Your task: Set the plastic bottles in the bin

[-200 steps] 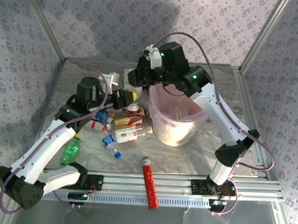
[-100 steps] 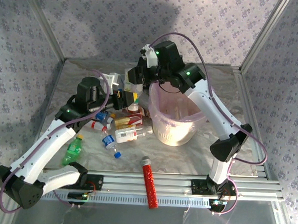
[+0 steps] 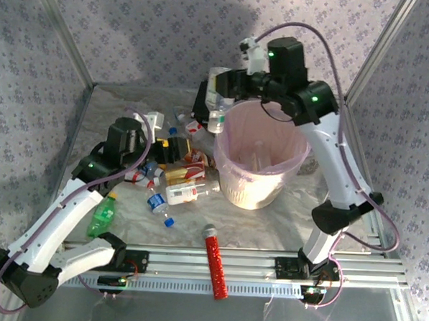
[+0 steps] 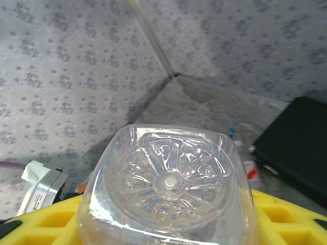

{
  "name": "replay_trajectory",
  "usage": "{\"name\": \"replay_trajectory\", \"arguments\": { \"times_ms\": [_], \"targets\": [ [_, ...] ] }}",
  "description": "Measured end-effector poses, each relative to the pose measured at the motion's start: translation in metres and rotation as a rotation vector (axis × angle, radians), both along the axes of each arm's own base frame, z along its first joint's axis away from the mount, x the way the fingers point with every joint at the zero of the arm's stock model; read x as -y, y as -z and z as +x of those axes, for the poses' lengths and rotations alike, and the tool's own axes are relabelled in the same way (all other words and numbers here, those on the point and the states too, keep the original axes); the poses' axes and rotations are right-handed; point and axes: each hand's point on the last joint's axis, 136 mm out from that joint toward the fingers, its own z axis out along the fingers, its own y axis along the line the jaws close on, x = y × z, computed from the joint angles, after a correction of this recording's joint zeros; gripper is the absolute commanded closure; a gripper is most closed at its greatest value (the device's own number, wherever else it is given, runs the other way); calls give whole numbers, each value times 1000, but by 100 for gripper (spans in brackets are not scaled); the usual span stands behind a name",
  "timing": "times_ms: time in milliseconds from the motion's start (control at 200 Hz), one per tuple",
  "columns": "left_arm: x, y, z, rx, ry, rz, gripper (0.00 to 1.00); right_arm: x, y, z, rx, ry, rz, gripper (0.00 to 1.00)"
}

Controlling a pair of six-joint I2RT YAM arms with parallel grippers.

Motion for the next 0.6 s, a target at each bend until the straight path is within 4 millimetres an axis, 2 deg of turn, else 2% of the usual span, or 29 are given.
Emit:
{"name": "replay_trajectory", "arguments": {
  "times_ms": [225,325,435,600],
  "targets": [
    [-11,62,-7,-119,-1,157,18,101,-21,-20,55,211,-23,48],
    [-7,79,-12,-142,40,231,23,130,-16,-33,52,280,-50,49],
    [-3,91,-19,-146,95,308,31,141,11,-41,2,305,-106,49],
    [7,104,-28,-152,163,370,32,136,81,-34,-153,299,-234,50]
  ]
}}
